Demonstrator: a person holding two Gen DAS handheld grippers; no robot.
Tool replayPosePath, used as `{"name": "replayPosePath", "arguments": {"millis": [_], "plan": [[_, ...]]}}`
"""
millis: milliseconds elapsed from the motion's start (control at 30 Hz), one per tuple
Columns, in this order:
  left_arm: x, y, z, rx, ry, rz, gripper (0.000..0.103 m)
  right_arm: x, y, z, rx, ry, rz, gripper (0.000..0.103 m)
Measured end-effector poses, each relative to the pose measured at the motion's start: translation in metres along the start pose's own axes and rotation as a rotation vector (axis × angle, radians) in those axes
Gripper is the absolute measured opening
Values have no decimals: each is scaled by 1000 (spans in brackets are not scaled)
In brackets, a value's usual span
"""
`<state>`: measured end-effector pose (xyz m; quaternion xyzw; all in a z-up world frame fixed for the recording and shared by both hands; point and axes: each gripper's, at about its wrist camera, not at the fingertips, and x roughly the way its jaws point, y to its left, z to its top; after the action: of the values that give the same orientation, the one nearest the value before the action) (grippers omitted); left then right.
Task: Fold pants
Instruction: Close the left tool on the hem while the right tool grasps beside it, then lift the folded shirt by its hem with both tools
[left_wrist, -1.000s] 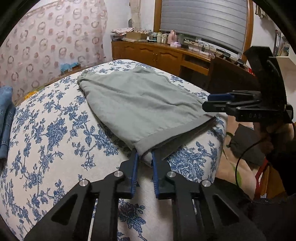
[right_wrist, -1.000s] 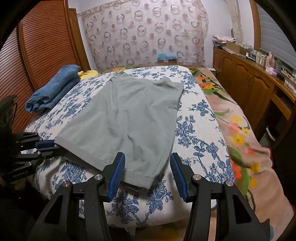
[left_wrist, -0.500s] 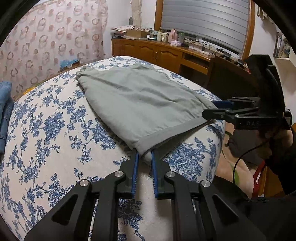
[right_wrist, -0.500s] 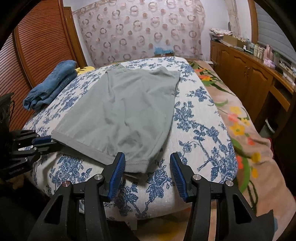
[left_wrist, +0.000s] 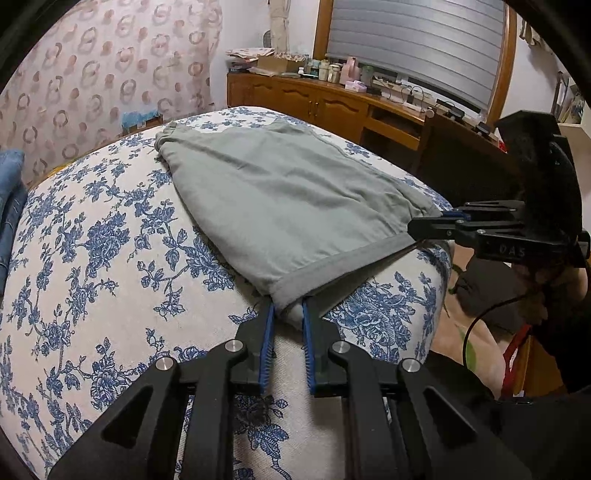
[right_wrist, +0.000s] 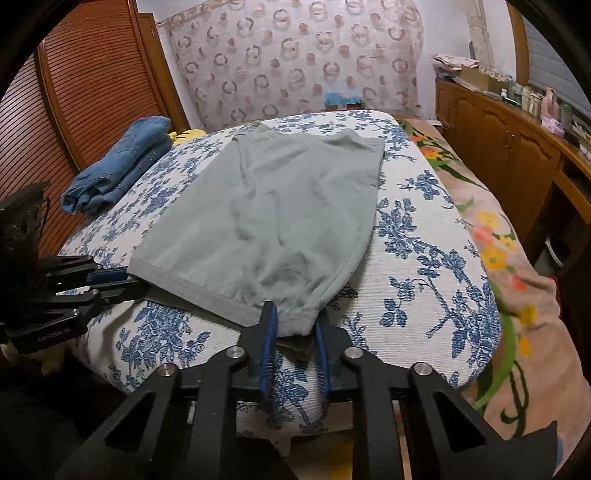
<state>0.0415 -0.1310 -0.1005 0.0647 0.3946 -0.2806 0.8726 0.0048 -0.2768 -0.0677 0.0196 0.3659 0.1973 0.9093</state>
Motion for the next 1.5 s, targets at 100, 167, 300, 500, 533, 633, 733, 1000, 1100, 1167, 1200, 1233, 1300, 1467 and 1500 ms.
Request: {"name": "replayPosePath", "arguments": {"millis": [100, 167, 300, 500, 533, 633, 733, 1000, 1100, 1167, 1200, 1233, 1300, 1467, 1500], "plan": [[-2, 1, 1, -8, -3, -5, 14, 0, 1, -1, 5, -15, 3, 10], [-8, 1, 4, -10, -21, -7, 12, -2, -1, 0, 20, -31, 14, 9], [-27, -1, 18, -10, -80, -11, 11, -14, 3, 7, 9, -81, 19, 9], [-61, -2, 41, 0, -176, -10, 9, -39, 12, 26, -32, -163, 19, 8], [-67, -2, 44, 2, -195, -8, 9, -44, 14, 29, -39, -177, 20, 8], [-84, -2, 52, 9, -239, 4, 8, -57, 21, 35, -67, -218, 25, 8], [-101, 0, 59, 15, -277, 21, 8, -70, 30, 43, -102, -259, 30, 8], [-144, 11, 69, 22, -353, 102, 8, -90, 57, 63, -191, -348, 72, 8], [-158, 19, 68, 14, -375, 129, 8, -93, 67, 71, -215, -374, 93, 8], [-166, 25, 67, 10, -390, 142, 8, -91, 74, 74, -231, -387, 110, 8], [-167, 28, 65, 6, -391, 149, 8, -87, 76, 75, -237, -387, 118, 8], [-167, 31, 62, 3, -389, 153, 8, -83, 78, 76, -244, -384, 124, 8], [-160, 40, 58, -11, -374, 159, 8, -69, 78, 76, -254, -363, 134, 8], [-132, 65, 45, -65, -317, 150, 8, -24, 69, 82, -250, -271, 149, 8], [-123, 70, 43, -76, -302, 145, 8, -15, 67, 82, -245, -250, 152, 8]]}}
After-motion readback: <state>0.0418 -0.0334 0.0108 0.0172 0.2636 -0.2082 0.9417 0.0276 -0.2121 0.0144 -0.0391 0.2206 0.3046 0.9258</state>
